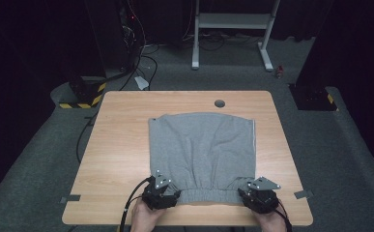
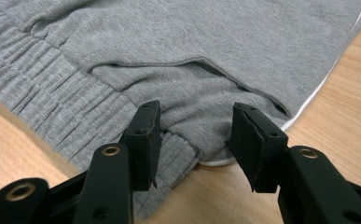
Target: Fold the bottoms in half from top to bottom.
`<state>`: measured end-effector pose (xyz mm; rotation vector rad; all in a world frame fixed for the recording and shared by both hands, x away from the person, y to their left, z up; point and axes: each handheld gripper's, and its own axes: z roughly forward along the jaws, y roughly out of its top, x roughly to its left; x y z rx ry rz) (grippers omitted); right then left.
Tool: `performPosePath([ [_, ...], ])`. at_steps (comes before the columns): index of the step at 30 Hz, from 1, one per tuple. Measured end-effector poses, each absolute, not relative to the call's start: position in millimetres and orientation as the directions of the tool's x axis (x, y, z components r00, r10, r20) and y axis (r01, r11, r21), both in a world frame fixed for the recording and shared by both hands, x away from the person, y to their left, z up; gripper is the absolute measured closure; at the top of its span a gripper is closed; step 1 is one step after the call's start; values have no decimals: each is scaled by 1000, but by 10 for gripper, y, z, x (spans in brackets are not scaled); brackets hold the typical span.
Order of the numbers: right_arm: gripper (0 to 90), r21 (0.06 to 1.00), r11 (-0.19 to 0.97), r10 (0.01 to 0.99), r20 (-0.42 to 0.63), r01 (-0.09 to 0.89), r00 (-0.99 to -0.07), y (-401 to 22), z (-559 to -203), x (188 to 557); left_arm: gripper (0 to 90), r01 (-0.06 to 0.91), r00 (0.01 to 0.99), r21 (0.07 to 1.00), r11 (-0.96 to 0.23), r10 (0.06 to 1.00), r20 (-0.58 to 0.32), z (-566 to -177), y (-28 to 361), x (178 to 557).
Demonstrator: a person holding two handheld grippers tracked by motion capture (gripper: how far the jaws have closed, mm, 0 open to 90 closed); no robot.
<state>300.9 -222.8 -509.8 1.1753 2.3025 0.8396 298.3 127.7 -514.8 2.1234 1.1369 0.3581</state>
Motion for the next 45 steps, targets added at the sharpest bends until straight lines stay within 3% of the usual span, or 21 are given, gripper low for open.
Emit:
performPosePath([
  [6, 474, 720, 429, 829, -75, 545, -554, -2182, -4952, 2954, 299, 624, 583, 692, -362, 806, -104, -5066, 1363, 3068],
  [10, 471, 753, 438, 795, -69, 492, -603, -1992, -4859, 2944, 293, 635, 561, 707, -310, 815, -146, -4957, 1509, 3211],
  [21, 429, 771, 516, 606, -19, 374, -796, -996, -4833, 3088, 290, 661, 467, 712, -238, 873, -141, -4734, 1900, 3938],
  [25, 414, 763, 542, 545, -2, 351, -838, -685, -4857, 3123, 293, 674, 437, 697, -245, 893, -109, -4723, 1988, 4204],
  [30, 411, 756, 575, 472, 6, 313, -881, -328, -4916, 3086, 324, 694, 378, 695, -188, 917, -129, -4793, 2135, 4476],
  [35, 422, 748, 604, 426, -9, 276, -905, -98, -4969, 3046, 324, 727, 352, 657, -199, 930, -107, -4858, 2133, 4734],
  [45, 465, 724, 633, 439, -41, 276, -898, 72, -5067, 3015, 329, 780, 243, 612, -128, 964, -108, -5033, 2130, 5102],
])
